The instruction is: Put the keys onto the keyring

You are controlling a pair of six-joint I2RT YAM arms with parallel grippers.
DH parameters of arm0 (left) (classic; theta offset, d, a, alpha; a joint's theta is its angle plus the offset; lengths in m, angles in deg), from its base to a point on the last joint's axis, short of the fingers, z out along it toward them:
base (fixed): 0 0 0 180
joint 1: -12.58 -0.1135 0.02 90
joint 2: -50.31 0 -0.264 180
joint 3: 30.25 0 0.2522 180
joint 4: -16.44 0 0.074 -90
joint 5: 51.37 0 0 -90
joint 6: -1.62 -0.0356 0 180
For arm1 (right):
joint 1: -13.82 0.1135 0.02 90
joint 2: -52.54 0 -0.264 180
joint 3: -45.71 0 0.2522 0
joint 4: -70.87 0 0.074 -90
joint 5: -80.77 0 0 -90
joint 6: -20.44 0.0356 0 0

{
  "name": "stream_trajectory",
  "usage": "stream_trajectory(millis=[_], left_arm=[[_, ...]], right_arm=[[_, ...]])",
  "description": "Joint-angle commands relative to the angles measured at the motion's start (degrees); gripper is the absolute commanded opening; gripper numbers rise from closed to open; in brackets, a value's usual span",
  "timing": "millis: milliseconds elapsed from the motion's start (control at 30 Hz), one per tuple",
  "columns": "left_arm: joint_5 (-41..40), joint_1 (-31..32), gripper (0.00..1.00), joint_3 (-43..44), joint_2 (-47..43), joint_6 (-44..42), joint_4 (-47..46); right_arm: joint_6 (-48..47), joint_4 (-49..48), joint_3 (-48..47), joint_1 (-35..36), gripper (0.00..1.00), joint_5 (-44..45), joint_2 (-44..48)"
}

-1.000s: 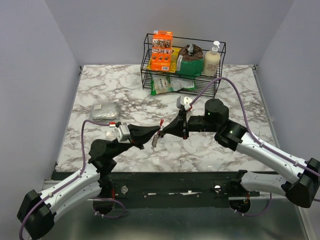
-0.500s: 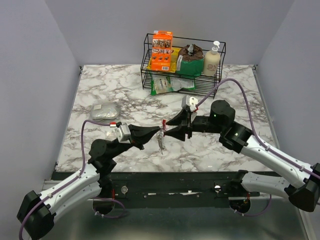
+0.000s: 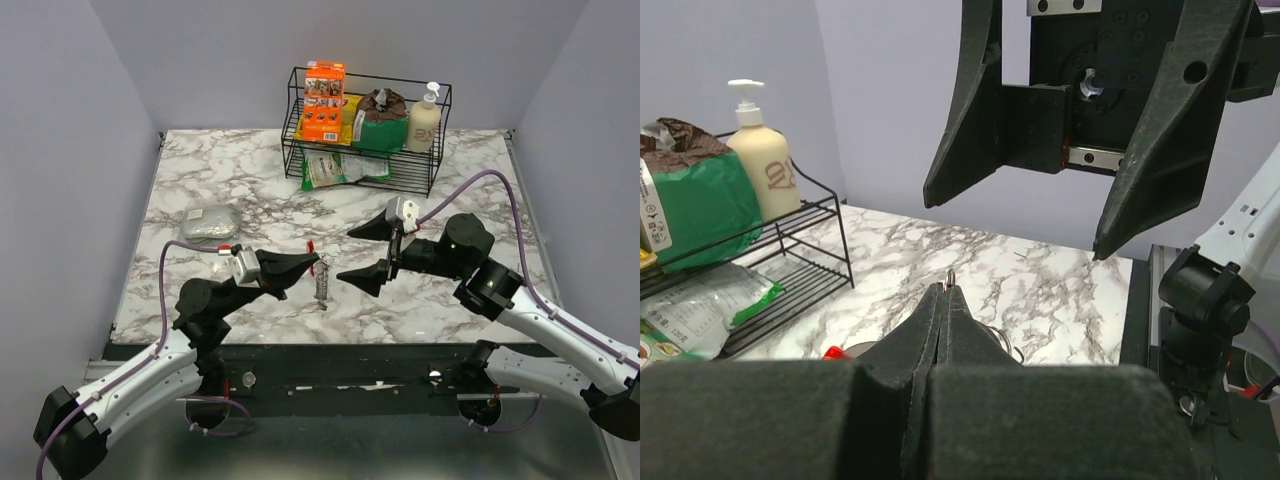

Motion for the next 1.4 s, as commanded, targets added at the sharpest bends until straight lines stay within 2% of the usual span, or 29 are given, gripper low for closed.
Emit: stream_trajectory(millis=[0, 333, 667, 900, 1133, 1367], left_arm=[[-0.79, 0.23, 0.00, 1.84, -1.35, -1.00, -0.16], [-2.29, 0.23, 0.00, 2.81, -1.18, -3.37, 5.90], [-2.02, 0.23, 0.00, 3.24, 3.65, -4.34, 6.52], [-3.34, 0.32, 0.00, 4.12, 10.06, -4.43, 1.43], [-3.52, 0.32, 0.00, 10.00, 22.00, -6.01, -4.97], [-3.17, 0.23, 0.00, 14.75, 31.50, -6.28, -13.07]], right_arm=[[0.42, -2.13, 1.09, 0.00, 1.00, 1.53, 0.00], [0.69, -2.31, 2.23, 0.00, 1.00, 1.62, -0.27], [2.45, -2.31, 3.47, 0.00, 1.00, 1.53, -0.44], [2.62, -2.31, 4.17, 0.00, 1.00, 1.97, 0.26], [2.62, -1.70, 5.05, 0.00, 1.00, 2.93, 1.75], [2.97, 1.29, 5.40, 0.00, 1.00, 10.75, 5.09]])
